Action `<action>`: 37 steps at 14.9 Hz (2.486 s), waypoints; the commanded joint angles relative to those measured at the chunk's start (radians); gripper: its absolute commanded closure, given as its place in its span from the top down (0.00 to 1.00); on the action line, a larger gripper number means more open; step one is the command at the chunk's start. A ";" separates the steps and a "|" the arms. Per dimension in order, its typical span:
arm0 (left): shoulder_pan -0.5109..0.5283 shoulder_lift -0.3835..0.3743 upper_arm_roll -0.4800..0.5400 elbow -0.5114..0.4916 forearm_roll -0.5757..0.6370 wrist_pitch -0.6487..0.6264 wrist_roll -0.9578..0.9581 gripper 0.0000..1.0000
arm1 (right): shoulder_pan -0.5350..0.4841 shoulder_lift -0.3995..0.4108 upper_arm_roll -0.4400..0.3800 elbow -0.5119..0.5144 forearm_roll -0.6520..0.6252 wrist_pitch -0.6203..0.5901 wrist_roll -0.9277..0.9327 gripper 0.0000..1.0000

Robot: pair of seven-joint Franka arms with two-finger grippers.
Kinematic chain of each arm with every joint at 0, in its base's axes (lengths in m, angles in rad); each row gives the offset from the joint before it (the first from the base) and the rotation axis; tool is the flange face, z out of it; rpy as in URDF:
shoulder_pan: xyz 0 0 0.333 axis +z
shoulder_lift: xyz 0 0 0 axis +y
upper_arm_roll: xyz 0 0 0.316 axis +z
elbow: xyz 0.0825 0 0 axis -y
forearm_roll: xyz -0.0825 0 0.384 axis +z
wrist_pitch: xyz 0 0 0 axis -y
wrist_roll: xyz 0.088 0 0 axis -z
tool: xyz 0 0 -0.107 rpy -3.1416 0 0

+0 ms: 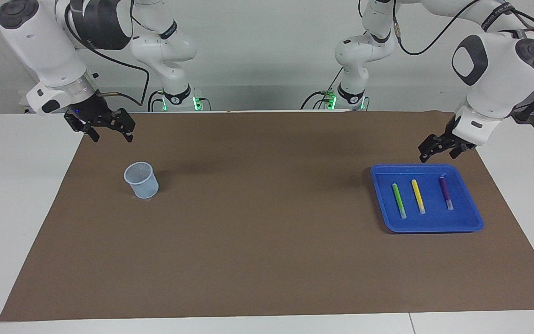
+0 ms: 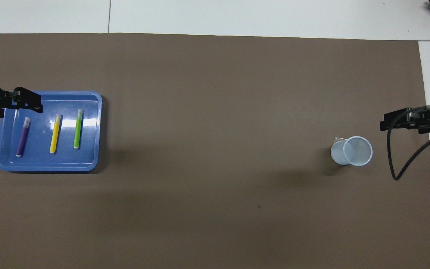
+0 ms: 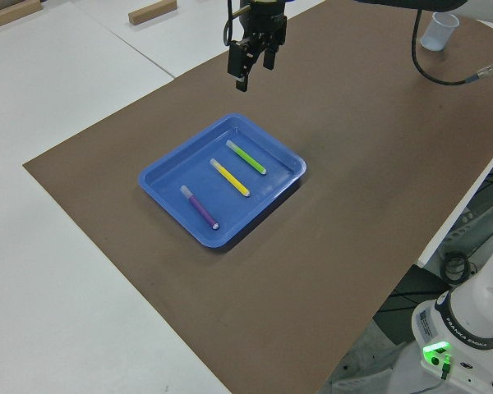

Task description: Right arm passes pens to left for tray arrangement

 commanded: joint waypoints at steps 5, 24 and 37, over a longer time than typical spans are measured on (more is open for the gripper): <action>-0.032 -0.114 -0.010 0.001 -0.016 -0.096 -0.012 1.00 | 0.002 -0.023 0.000 -0.019 -0.004 -0.006 -0.001 1.00; -0.261 -0.183 0.200 -0.025 -0.054 -0.133 -0.013 1.00 | 0.002 -0.023 0.000 -0.017 -0.002 0.000 -0.001 1.00; -0.261 -0.183 0.199 -0.027 -0.061 -0.121 -0.048 1.00 | 0.002 -0.023 0.000 -0.017 -0.002 0.000 -0.001 1.00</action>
